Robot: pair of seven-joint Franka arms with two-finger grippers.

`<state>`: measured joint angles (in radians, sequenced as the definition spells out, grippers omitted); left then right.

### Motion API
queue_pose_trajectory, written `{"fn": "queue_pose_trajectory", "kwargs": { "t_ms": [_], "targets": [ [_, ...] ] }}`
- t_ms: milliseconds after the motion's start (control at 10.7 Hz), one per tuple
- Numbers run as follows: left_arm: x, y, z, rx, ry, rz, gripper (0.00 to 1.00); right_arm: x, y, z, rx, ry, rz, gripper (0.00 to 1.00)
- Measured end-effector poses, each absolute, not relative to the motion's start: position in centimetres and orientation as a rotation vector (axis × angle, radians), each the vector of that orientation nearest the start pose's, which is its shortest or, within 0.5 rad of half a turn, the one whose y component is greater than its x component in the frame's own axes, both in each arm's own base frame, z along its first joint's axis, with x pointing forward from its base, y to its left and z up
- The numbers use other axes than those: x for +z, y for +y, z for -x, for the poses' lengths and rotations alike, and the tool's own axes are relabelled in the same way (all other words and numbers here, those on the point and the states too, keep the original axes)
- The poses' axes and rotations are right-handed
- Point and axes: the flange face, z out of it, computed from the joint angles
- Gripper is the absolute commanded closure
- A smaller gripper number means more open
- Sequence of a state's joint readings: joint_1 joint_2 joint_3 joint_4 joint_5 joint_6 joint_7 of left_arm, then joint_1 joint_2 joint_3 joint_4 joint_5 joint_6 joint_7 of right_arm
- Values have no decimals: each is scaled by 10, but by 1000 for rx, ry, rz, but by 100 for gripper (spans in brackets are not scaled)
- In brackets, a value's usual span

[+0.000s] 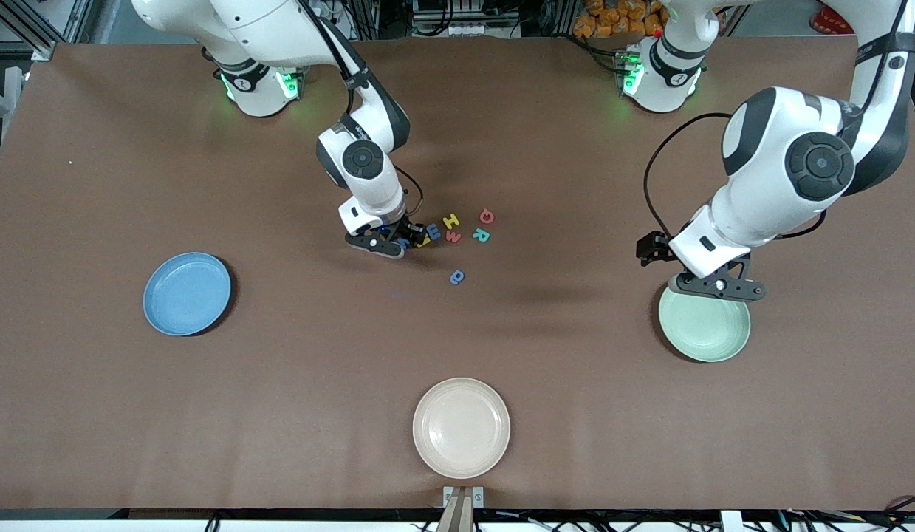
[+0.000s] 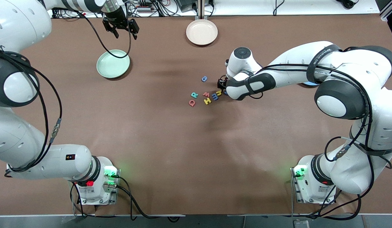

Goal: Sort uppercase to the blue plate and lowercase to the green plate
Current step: 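Lower the open right gripper over the blue foam W, then close the right gripper on the W while the left gripper reaches letters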

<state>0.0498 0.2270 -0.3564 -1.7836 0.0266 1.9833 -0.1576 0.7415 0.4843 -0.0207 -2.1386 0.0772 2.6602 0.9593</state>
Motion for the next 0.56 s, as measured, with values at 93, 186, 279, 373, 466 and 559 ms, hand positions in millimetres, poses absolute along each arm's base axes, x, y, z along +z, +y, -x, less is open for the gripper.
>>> {"fn": "queue_pose_trajectory", "kwargs": {
  "t_ms": [93, 186, 279, 373, 466, 559],
  "targets": [
    [426, -176, -594, 47, 251, 3185, 0, 177, 377, -432, -5, 462, 3063, 33],
    [421, -183, -594, 56, 270, 3185, 0, 174, 377, -432, -3, 455, 3068, 34],
    [418, -195, -591, 58, 273, 3186, 0, 174, 377, -432, -4, 451, 3069, 36],
    [419, -208, -588, 59, 256, 3188, 0, 174, 377, -432, -4, 449, 3070, 42],
    [418, -219, -584, 61, 251, 3188, 0, 174, 377, -432, -3, 450, 3071, 50],
    [418, -224, -582, 62, 253, 3188, 0, 174, 376, -432, -2, 449, 3072, 61]
  ]
}}
